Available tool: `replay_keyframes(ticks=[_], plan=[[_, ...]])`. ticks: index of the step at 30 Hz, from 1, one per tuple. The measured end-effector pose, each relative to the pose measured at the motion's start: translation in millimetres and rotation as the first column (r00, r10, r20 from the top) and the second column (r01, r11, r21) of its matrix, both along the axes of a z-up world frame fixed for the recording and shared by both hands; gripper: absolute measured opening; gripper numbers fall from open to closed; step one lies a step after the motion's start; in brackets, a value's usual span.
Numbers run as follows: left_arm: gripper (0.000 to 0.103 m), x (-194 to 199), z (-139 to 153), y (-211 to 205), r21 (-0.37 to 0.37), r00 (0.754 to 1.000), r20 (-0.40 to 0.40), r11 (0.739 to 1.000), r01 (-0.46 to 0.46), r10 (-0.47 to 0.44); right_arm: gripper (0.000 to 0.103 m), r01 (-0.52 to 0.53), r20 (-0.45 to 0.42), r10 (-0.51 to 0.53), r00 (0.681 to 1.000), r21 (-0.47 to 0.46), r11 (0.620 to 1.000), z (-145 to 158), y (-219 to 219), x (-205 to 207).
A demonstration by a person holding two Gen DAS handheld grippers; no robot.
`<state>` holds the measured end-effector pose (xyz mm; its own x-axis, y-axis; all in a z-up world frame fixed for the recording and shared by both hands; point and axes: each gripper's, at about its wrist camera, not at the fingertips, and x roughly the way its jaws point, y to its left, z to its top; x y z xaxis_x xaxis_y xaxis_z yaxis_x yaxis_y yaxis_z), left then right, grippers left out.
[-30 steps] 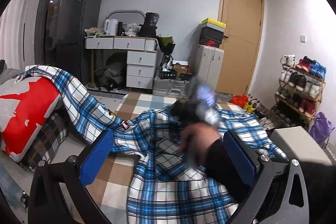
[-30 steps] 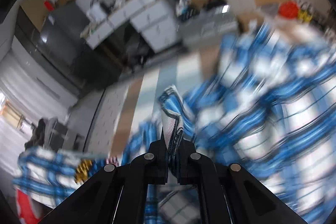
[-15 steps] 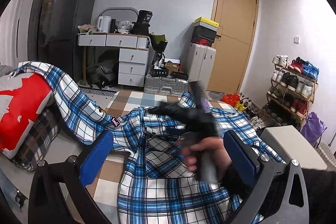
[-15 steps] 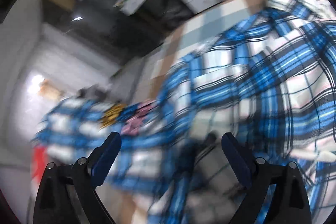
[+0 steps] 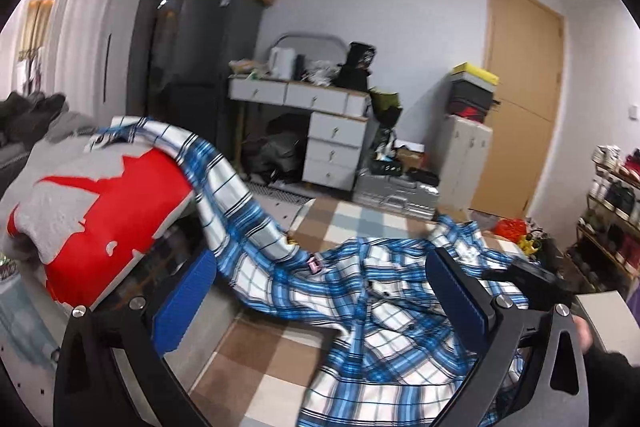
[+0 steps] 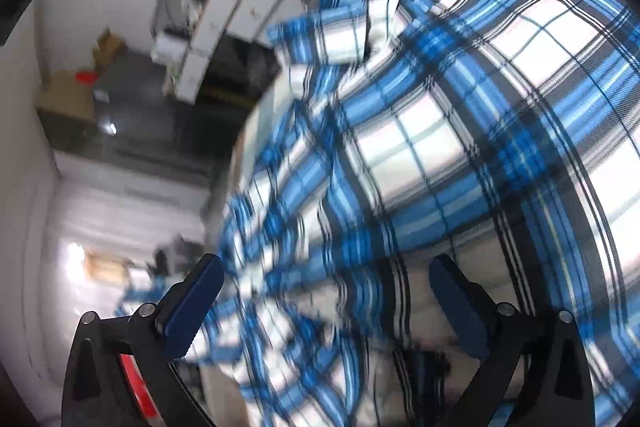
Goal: Fold large clothes
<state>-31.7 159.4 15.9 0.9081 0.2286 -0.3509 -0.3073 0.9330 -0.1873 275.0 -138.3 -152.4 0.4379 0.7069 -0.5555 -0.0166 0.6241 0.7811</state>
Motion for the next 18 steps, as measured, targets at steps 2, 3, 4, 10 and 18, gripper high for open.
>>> replay_keyframes(ticks=[2,3,4,10,18], plan=[[0.102,3,-2,5,0.002,1.0,-0.016,1.0,-0.019,0.019,0.103,-0.038,0.03,0.038,0.999,0.002,0.999,15,7,-16],[0.102,3,-4,3,0.003,0.999,-0.023,1.0,-0.024,0.024,0.103,-0.053,0.054,0.052,0.997,0.012,0.999,23,8,-30],[0.102,3,-5,4,0.0,0.999,-0.026,1.0,-0.025,0.025,0.103,-0.068,0.09,0.065,0.994,0.028,0.997,32,8,-48],[0.102,7,4,8,-0.047,0.997,-0.08,0.999,0.017,-0.021,0.103,-0.077,0.297,0.073,0.952,0.003,0.997,63,10,-154],[0.102,-7,68,79,-0.204,0.987,-0.161,0.978,-0.045,0.012,0.103,0.069,0.506,0.076,0.859,-0.262,0.963,91,13,-208]])
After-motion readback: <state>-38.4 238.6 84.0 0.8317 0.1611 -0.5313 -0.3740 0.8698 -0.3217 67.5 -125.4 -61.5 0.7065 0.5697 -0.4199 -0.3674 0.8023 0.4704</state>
